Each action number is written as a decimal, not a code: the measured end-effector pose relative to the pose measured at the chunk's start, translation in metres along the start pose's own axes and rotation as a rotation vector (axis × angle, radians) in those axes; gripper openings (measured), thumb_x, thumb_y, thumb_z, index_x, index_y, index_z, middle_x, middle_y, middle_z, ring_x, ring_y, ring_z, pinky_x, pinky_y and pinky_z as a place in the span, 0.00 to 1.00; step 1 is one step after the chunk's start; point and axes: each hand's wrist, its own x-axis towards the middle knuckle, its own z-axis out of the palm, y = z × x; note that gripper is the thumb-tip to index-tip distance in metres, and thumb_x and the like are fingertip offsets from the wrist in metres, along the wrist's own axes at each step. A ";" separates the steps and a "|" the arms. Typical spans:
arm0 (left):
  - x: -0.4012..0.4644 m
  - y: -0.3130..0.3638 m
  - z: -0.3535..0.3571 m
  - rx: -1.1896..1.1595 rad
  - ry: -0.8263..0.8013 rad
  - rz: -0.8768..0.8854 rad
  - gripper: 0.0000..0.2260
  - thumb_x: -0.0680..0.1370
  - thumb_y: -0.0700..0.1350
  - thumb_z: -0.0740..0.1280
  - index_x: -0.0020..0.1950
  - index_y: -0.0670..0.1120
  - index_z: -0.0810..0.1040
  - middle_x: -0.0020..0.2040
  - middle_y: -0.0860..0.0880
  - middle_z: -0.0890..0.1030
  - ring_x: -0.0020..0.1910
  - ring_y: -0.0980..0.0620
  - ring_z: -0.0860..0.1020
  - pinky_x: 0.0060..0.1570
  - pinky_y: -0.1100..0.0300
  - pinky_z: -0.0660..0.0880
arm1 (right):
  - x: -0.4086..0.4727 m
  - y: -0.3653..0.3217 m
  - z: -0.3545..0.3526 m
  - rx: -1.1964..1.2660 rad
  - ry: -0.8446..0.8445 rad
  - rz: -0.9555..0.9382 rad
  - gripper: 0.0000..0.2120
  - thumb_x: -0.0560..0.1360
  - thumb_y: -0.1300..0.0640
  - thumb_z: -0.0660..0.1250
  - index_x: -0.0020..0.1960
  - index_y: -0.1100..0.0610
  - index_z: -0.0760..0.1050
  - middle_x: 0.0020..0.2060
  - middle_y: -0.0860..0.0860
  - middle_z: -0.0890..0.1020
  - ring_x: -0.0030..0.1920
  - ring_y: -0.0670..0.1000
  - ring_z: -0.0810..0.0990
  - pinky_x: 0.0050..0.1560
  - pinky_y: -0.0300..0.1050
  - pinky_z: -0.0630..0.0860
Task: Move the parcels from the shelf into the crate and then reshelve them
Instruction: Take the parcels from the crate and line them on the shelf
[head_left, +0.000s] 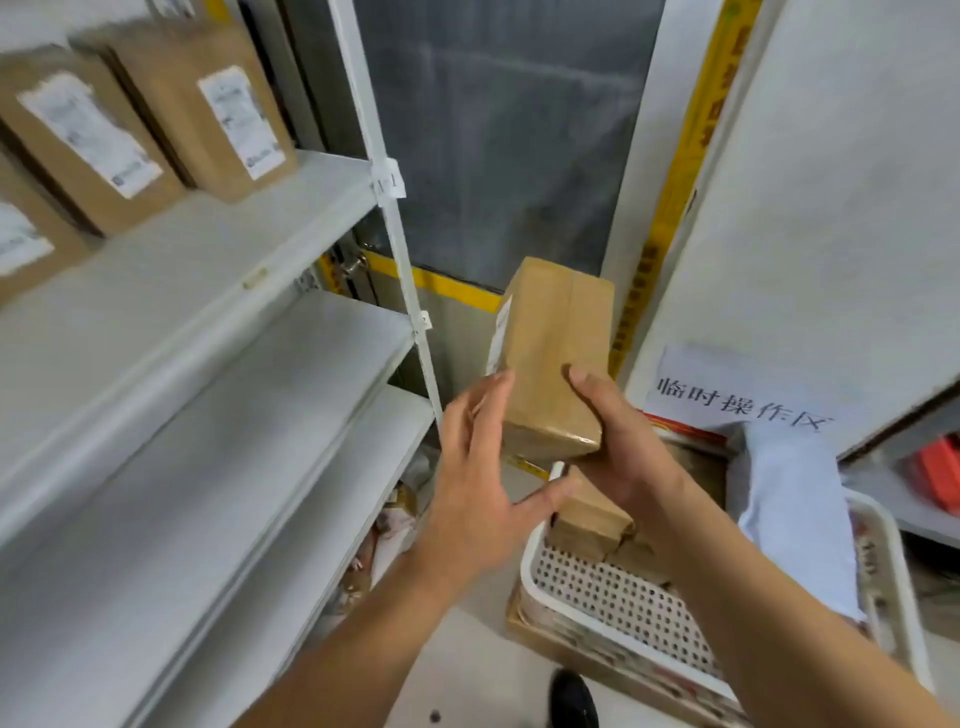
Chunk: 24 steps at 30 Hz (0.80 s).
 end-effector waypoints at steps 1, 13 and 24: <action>-0.004 0.006 -0.024 -0.052 0.034 0.018 0.40 0.77 0.59 0.74 0.83 0.52 0.59 0.77 0.52 0.62 0.77 0.52 0.67 0.70 0.65 0.71 | -0.002 -0.003 0.014 0.055 -0.046 0.032 0.37 0.78 0.43 0.74 0.81 0.55 0.66 0.74 0.63 0.76 0.73 0.64 0.76 0.73 0.69 0.72; -0.024 -0.002 -0.231 -0.497 0.151 -0.466 0.18 0.81 0.57 0.68 0.70 0.57 0.76 0.62 0.55 0.86 0.61 0.51 0.84 0.60 0.46 0.82 | -0.016 0.004 0.194 0.168 -0.243 0.063 0.22 0.81 0.52 0.66 0.74 0.54 0.77 0.68 0.57 0.83 0.69 0.59 0.82 0.70 0.61 0.78; -0.024 -0.012 -0.311 -0.239 0.583 -0.295 0.34 0.75 0.50 0.80 0.78 0.53 0.69 0.65 0.57 0.82 0.61 0.58 0.83 0.58 0.55 0.83 | 0.032 -0.026 0.303 -0.322 -0.601 -0.138 0.32 0.78 0.47 0.72 0.79 0.39 0.64 0.67 0.47 0.83 0.69 0.55 0.81 0.67 0.61 0.78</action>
